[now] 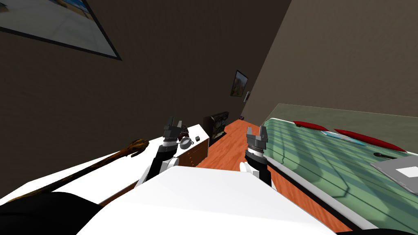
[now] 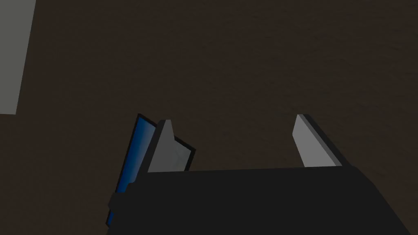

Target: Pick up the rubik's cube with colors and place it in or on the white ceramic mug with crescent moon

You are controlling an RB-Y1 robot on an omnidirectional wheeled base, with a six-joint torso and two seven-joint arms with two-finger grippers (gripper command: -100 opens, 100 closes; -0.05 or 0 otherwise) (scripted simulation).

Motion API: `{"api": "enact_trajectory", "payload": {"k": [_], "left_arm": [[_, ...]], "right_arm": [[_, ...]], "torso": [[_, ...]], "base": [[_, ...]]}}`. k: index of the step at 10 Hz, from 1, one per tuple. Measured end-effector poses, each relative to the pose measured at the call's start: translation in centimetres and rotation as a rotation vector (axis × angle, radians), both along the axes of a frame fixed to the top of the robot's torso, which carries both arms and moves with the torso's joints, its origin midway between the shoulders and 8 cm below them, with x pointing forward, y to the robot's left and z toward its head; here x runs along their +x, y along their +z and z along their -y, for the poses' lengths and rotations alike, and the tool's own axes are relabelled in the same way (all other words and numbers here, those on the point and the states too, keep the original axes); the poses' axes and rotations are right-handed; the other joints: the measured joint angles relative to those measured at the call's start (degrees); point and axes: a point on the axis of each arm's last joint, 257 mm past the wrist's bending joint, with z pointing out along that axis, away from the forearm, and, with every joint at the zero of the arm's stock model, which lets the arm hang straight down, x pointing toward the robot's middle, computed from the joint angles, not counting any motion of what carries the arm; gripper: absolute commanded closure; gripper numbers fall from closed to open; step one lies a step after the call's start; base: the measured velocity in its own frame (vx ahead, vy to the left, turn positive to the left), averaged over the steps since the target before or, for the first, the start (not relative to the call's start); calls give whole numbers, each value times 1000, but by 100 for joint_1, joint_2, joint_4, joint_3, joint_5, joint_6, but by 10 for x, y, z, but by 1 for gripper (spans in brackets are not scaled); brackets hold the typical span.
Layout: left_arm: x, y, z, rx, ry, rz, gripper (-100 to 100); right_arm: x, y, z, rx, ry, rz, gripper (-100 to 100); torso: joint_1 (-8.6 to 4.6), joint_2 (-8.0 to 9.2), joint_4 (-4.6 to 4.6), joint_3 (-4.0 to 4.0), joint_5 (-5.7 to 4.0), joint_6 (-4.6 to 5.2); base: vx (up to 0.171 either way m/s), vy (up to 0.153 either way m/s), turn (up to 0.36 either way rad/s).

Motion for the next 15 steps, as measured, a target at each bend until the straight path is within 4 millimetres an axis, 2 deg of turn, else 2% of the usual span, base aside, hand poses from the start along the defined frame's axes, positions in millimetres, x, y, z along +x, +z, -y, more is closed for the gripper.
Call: {"api": "enact_trajectory", "payload": {"k": [5,8,11,13,15], "left_arm": [[25,-30,3,-32,-84,-115,-100],[46,-62,1,-93,-141,-220,-100],[65,-84,0,-148,-181,-302,-100],[70,-97,-2,-182,-201,-357,-100],[83,-124,-2,-243,-236,-439,-100]], "right_arm": [[0,0,0,0,0,0,0],[0,0,0,0,0,0,0],[0,0,0,0,0,0,0],[0,0,0,0,0,0,0],[0,0,0,0,0,0,0]], "torso": [[0,-5,-1,-3,0,1],[0,-7,-2,-4,0,1],[1,-9,-2,-5,0,1],[1,-6,-1,-4,0,0],[2,-10,-2,-6,1,1]], "base": [[9,-3,-50],[14,-3,-52],[15,0,-49],[17,3,-73],[19,1,-65]]}}
